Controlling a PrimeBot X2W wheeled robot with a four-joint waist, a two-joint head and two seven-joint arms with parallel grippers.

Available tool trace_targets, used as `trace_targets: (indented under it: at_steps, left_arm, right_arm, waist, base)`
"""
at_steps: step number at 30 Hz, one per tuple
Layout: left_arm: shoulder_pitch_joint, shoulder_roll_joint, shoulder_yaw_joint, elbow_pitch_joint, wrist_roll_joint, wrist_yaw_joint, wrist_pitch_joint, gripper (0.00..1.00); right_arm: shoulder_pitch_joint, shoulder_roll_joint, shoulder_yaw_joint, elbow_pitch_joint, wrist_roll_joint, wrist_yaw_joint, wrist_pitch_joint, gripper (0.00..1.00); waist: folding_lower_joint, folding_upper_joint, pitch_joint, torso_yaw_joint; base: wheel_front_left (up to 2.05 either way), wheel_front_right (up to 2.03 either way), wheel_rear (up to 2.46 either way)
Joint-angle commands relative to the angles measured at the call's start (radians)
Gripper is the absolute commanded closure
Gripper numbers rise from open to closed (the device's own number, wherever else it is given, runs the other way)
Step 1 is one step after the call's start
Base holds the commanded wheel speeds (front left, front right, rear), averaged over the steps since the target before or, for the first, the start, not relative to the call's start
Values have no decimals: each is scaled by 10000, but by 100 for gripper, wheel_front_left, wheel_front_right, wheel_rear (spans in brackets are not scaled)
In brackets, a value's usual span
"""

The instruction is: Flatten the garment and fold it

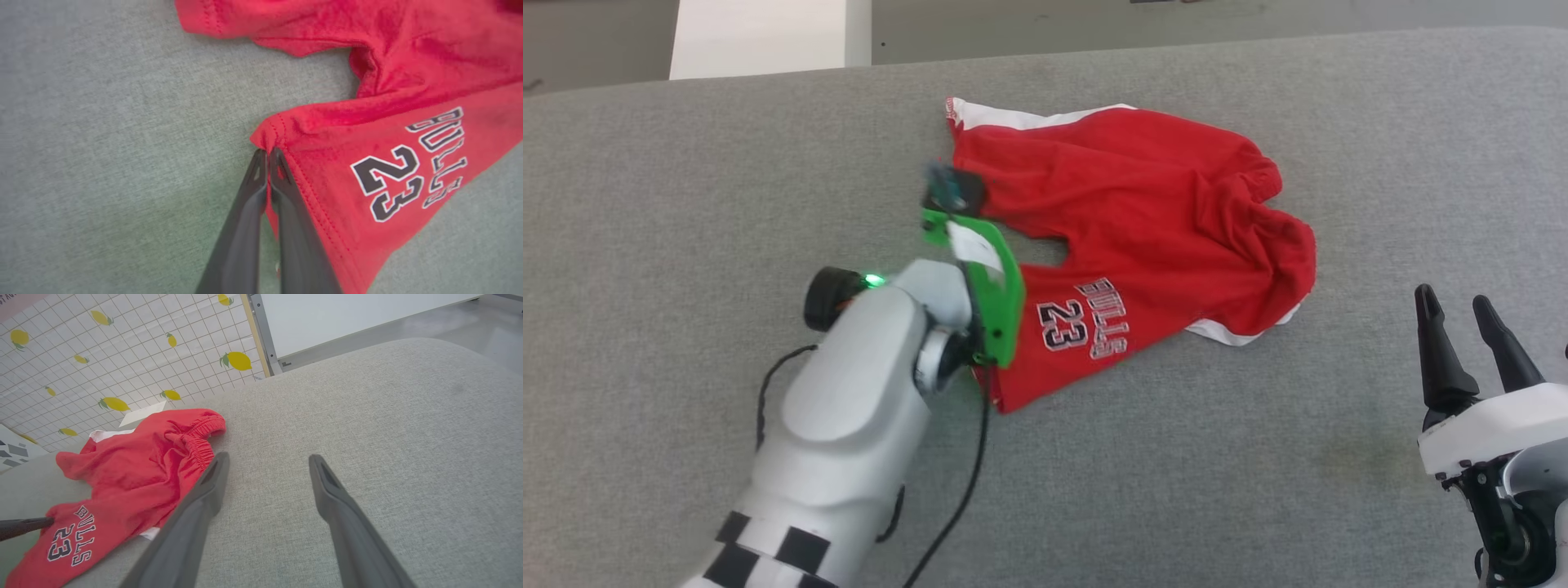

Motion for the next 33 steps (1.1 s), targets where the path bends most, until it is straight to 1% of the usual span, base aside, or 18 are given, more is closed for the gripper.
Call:
trace_targets:
  at_steps: [1,3,8,10,13,15,17,18,19,21,23,25,26,29,32,33]
  left_arm:
    - [-141,148,188,-52,-85,118,-123,100]
    - [-255,390,496,-128,-136,314,-282,100]
    - [-539,1205,1207,-160,-36,890,-724,100]
    - [-589,1436,1365,-87,-15,1011,-813,100]
    - [-620,1600,1572,22,-48,1152,-1064,100]
    - [-579,1594,1648,141,-124,1182,-1186,100]
    - [-566,1468,1758,206,-319,1121,-1388,100]
    - [-564,1398,1763,234,-368,1081,-1513,36]
    - [-571,1337,1805,233,-438,1051,-1645,0]
    - [-565,1266,1932,201,-613,959,-1922,0]
    - [-479,1255,2047,53,-821,741,-2178,0]
    - [-307,1298,2205,-276,-985,517,-2686,0]
    - [-128,1310,2328,-519,-1111,374,-3049,0]
    - [605,1479,2721,-1278,-1215,186,-4371,0]
    - [1707,1696,2808,-1924,-974,24,-5669,0]
    - [2033,1667,2869,-2117,-980,-2,-6074,0]
  right_arm:
    - [-84,12,6,11,-41,-11,-47,0]
    - [-78,12,37,-3,-44,-11,-17,0]
    - [-171,12,184,-64,-43,-11,33,0]
    - [-225,12,257,-92,-44,-11,45,0]
    - [-294,12,351,-138,-87,-11,81,0]
    - [-317,12,382,-160,-112,-11,91,0]
    - [-308,12,391,-185,-137,-11,113,0]
    - [-292,12,383,-192,-151,-11,126,0]
    - [-276,12,372,-198,-166,-11,139,0]
    - [-259,12,381,-201,-193,-11,165,0]
    - [-237,12,439,-198,-238,-11,211,0]
    - [-182,12,504,-233,-312,-11,288,0]
    - [-148,12,546,-254,-341,-11,339,0]
    - [-66,12,674,-334,-493,-11,516,0]
    - [104,12,912,-443,-1002,-11,1070,0]
    - [143,-10,1042,-492,-1113,-11,1301,0]
  waist:
    - [0,0,-3,63]
    - [0,0,25,123]
    - [0,0,210,159]
    - [0,0,319,123]
    - [0,0,497,82]
    - [0,0,590,80]
    - [0,0,663,128]
    - [0,0,676,189]
    - [0,0,680,251]
    - [0,0,617,369]
    - [0,0,483,486]
    - [0,0,322,633]
    - [0,0,213,693]
    - [0,0,-52,798]
    - [0,0,-305,916]
    - [0,0,-341,935]
  base:
    - [0,0,0]
    - [0,0,0]
    - [0,0,0]
    - [0,0,0]
    - [0,0,0]
    - [0,0,0]
    - [0,0,0]
    - [0,0,0]
    - [0,0,0]
    - [0,0,0]
    - [0,0,0]
    - [0,0,0]
    - [0,0,0]
    - [0,0,0]
    - [0,0,0]
    - [0,0,0]
